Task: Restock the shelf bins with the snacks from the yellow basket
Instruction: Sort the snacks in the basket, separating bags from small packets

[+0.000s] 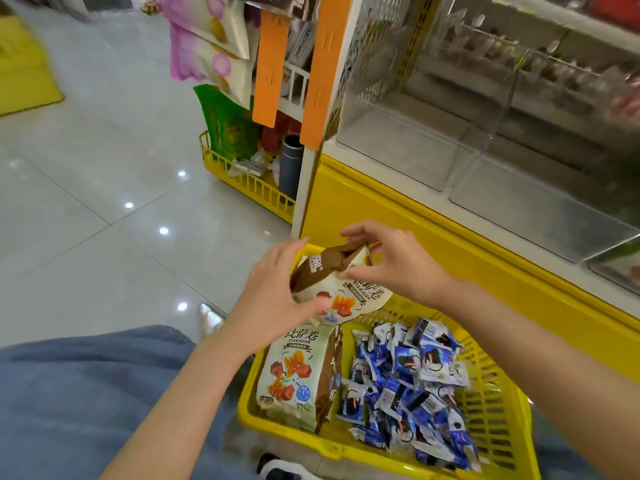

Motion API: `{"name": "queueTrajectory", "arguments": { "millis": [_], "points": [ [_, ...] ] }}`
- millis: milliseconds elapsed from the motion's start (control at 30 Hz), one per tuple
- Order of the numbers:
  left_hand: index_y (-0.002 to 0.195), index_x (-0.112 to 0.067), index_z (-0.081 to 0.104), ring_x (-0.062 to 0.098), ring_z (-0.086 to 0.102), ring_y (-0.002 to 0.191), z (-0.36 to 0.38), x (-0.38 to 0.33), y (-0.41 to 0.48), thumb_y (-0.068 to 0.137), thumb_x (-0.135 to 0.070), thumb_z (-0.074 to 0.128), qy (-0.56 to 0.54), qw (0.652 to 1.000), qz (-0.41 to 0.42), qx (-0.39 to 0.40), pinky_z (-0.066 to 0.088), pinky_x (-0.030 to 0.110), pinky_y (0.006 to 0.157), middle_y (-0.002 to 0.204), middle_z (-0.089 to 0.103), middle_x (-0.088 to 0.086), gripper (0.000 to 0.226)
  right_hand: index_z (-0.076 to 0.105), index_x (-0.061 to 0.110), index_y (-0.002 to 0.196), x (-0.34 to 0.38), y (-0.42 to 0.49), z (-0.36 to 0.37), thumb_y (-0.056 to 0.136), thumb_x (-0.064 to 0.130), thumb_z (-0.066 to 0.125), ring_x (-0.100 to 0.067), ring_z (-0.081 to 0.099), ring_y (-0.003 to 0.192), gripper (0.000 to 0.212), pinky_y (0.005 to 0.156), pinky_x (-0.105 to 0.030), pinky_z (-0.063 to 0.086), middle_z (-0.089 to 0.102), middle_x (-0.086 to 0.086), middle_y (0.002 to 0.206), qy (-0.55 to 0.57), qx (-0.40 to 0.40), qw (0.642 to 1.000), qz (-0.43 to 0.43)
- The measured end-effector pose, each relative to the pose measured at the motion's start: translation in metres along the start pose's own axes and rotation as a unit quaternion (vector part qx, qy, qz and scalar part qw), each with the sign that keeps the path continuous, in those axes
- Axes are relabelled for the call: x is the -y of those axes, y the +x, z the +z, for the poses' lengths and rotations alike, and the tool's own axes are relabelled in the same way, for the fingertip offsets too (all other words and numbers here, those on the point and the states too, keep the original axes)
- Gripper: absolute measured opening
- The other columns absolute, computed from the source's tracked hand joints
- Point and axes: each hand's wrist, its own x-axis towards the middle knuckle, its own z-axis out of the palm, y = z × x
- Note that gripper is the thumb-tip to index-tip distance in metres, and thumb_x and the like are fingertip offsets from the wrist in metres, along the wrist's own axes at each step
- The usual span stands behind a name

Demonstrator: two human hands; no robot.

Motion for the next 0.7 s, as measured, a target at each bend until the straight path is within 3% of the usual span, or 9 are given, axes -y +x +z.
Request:
{"name": "queueTrajectory", "arguments": {
  "millis": [100,167,233,333,400,467,533,600,700],
  "points": [
    [0.117,-0.055,0.030,0.003,0.057,0.100,-0.006,-0.010,0.000,0.046,-0.067,0.071,-0.011,0.996,-0.012,0.086,0.052,0.033,0.084,0.107,0.057,-0.025,0.083,0.052,0.030,0.119,0.017,0.000,-0.005,0.069,0.036,0.078,0.005,0.056,0.100,0.057,0.081,-0.006,0.042,0.058,0.022,0.102,0.015,0.048,0.997,-0.051],
    [0.099,-0.061,0.034,-0.003,0.062,0.085,-0.009,-0.009,-0.002,0.043,-0.064,0.073,-0.056,0.996,-0.018,0.067,0.053,0.024,0.072,0.091,0.061,-0.026,0.068,0.050,0.029,0.120,0.023,-0.002,-0.004,0.072,0.032,0.077,0.003,0.056,0.102,0.055,0.085,-0.011,0.045,0.060,0.017,0.107,0.052,0.034,0.996,-0.063],
    [0.096,-0.056,0.041,-0.006,0.062,0.079,-0.013,-0.006,-0.003,0.048,-0.052,0.080,-0.107,0.993,-0.033,0.020,0.054,0.020,0.065,0.087,0.064,-0.022,0.061,0.046,0.027,0.121,0.024,-0.006,0.000,0.079,0.026,0.071,0.001,0.056,0.106,0.049,0.089,-0.013,0.046,0.059,0.014,0.112,0.111,-0.028,0.992,-0.056],
    [0.102,-0.043,0.044,-0.003,0.062,0.080,-0.017,0.006,-0.004,0.058,-0.035,0.084,-0.146,0.985,-0.079,-0.050,0.051,0.015,0.058,0.089,0.063,-0.019,0.060,0.044,0.024,0.121,0.015,-0.013,0.010,0.090,0.025,0.057,-0.007,0.057,0.105,0.033,0.090,-0.023,0.049,0.056,0.011,0.110,0.199,-0.144,0.968,0.041],
    [0.108,-0.034,0.044,0.000,0.061,0.082,-0.018,0.014,-0.006,0.062,-0.030,0.083,-0.157,0.979,-0.103,-0.085,0.050,0.015,0.056,0.090,0.062,-0.016,0.061,0.044,0.019,0.125,0.005,-0.020,0.023,0.094,0.026,0.051,-0.012,0.057,0.105,0.032,0.086,-0.025,0.050,0.055,0.007,0.111,0.191,-0.168,0.959,0.127],
    [0.107,-0.031,0.043,0.001,0.060,0.082,-0.018,0.021,-0.007,0.064,-0.028,0.082,-0.161,0.973,-0.121,-0.115,0.048,0.015,0.056,0.089,0.060,-0.016,0.059,0.041,0.015,0.129,-0.006,-0.032,0.041,0.095,0.033,0.046,-0.011,0.056,0.105,0.039,0.082,-0.021,0.048,0.055,0.003,0.117,0.151,-0.120,0.963,0.191],
    [0.109,-0.029,0.043,0.003,0.059,0.084,-0.016,0.026,-0.008,0.066,-0.029,0.081,-0.175,0.965,-0.141,-0.137,0.049,0.018,0.058,0.090,0.058,-0.016,0.058,0.036,0.012,0.135,-0.012,-0.048,0.067,0.093,0.048,0.043,-0.007,0.051,0.103,0.055,0.084,-0.020,0.044,0.053,0.000,0.127,0.121,-0.004,0.964,0.239],
    [0.113,-0.027,0.043,0.005,0.059,0.086,-0.013,0.030,-0.009,0.068,-0.029,0.080,-0.188,0.959,-0.156,-0.145,0.050,0.020,0.060,0.091,0.057,-0.016,0.059,0.031,0.010,0.139,-0.012,-0.062,0.091,0.088,0.061,0.041,-0.006,0.053,0.096,0.073,0.082,-0.020,0.046,0.054,0.000,0.122,0.138,0.107,0.941,0.292],
    [0.116,-0.026,0.042,0.007,0.060,0.087,-0.009,0.033,-0.009,0.070,-0.030,0.079,-0.197,0.955,-0.168,-0.147,0.050,0.021,0.061,0.092,0.057,-0.013,0.059,0.034,0.010,0.134,-0.014,-0.069,0.121,0.081,0.065,0.053,-0.017,0.059,0.106,0.079,0.085,-0.034,0.054,0.056,-0.004,0.116,0.202,0.147,0.910,0.330]
  ]
}}
